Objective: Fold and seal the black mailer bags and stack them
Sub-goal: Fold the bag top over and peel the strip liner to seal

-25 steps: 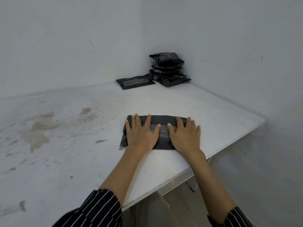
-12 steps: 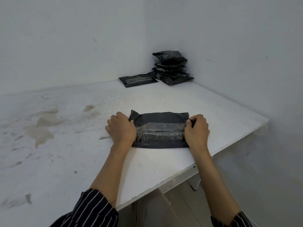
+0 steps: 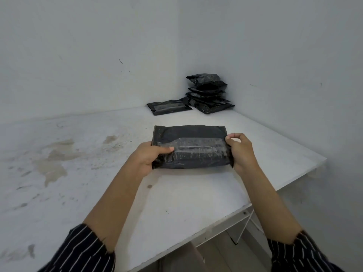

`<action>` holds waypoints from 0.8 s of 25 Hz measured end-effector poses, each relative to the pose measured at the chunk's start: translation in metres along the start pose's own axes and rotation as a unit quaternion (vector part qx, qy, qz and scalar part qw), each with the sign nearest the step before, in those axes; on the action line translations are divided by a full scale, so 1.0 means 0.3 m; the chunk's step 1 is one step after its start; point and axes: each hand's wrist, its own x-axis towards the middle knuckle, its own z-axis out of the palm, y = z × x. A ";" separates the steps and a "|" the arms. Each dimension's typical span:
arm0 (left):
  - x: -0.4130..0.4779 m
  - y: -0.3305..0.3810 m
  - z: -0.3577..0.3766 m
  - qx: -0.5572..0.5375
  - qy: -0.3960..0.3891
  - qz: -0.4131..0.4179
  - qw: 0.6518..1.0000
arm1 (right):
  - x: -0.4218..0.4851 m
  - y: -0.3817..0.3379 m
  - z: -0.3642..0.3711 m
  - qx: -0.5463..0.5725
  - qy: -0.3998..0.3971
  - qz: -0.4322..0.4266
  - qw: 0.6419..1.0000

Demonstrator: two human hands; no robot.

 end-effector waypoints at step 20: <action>0.804 0.290 -0.067 0.078 0.142 0.082 0.983 | 0.841 0.000 0.495 -0.188 -0.023 -0.073 0.979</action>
